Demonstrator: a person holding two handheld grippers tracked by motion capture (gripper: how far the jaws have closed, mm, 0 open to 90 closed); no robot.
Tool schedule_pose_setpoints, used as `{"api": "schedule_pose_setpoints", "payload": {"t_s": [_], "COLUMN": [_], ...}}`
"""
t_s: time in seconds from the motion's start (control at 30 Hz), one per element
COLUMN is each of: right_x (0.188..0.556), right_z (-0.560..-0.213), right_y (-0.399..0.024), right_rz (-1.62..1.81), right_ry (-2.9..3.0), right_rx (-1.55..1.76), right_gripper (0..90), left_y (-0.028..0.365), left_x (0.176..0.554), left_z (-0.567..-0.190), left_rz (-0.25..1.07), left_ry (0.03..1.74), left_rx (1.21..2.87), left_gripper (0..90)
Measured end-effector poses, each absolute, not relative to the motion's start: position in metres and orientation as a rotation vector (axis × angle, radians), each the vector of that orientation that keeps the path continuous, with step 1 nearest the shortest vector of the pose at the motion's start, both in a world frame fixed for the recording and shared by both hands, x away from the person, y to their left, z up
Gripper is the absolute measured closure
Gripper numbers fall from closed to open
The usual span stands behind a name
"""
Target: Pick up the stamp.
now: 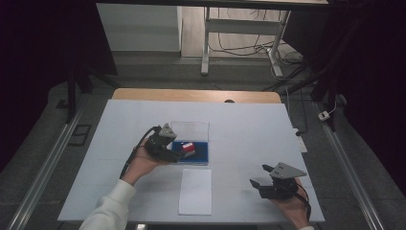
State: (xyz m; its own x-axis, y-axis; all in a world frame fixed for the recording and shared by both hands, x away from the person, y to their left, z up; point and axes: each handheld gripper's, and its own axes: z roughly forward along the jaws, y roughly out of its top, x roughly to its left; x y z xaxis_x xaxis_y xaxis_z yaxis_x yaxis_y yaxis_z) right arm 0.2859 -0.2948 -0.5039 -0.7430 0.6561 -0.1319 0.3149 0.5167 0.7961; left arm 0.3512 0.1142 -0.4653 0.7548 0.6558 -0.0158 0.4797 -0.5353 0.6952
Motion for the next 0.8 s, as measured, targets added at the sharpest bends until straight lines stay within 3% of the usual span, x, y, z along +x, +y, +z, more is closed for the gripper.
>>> {"api": "schedule_pose_setpoints", "payload": {"t_s": [0.3,0.8], "right_x": [0.287,0.287], "right_z": [-0.506,-0.507], "right_y": [-0.297,-0.298], "right_rz": [1.122,1.122], "right_ry": [2.347,2.352], "right_rx": [0.816,0.812], "right_gripper": [26.1,26.5], "left_y": [0.096,0.084], "left_x": [0.363,0.373], "left_z": [-0.470,-0.479], "left_rz": [0.321,0.315], "left_ry": [0.799,0.777], "left_rx": [2.295,2.335], "left_gripper": [34.7,54.2]}}
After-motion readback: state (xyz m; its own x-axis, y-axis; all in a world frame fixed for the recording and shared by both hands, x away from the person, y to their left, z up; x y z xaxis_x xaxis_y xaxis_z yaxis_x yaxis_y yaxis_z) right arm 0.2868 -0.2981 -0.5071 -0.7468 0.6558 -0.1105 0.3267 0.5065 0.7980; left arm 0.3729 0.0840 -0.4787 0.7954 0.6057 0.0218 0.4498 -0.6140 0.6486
